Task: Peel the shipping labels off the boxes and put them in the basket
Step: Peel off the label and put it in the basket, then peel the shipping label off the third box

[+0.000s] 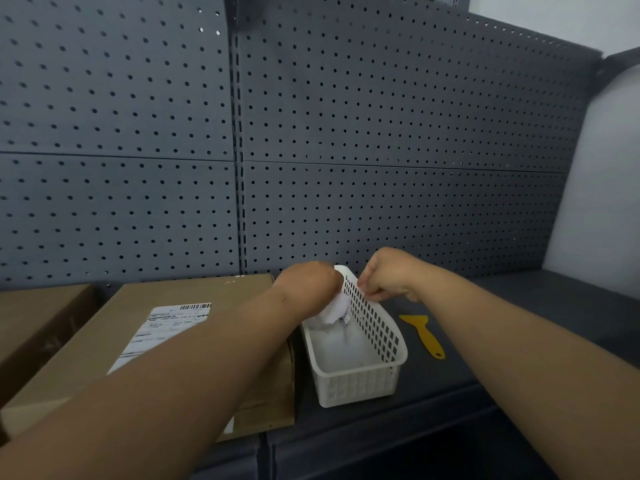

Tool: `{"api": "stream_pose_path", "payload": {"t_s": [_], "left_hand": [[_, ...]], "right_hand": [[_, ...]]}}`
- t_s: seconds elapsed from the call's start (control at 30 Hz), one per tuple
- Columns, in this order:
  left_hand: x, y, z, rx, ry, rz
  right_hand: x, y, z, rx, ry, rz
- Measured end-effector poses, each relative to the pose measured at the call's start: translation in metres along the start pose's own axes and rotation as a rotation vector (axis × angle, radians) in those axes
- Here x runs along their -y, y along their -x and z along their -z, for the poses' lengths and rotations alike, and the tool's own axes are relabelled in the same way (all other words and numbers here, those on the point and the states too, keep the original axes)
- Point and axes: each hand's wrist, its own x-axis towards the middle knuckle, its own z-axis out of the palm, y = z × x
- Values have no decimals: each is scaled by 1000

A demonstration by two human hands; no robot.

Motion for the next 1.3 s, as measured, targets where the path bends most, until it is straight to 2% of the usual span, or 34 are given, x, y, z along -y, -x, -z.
{"api": "stream_pose_path", "payload": {"t_s": [0.17, 0.63, 0.9, 1.07, 1.17, 1.3], "left_hand": [[-1, -3, 5, 8, 30, 48], [-2, -4, 16, 19, 176, 106], [7, -13, 20, -61, 481, 123], [9, -15, 22, -45, 456, 69], [12, -15, 23, -90, 434, 85], [17, -6, 26, -202, 198, 100]], "right_hand": [[1, -1, -5, -43, 89, 10], [-6, 0, -3, -21, 218, 141], [-2, 1, -7, -61, 224, 168], [1, 2, -1, -72, 208, 148], [1, 2, -1, -73, 207, 144], [5, -1, -7, -78, 237, 154]]}}
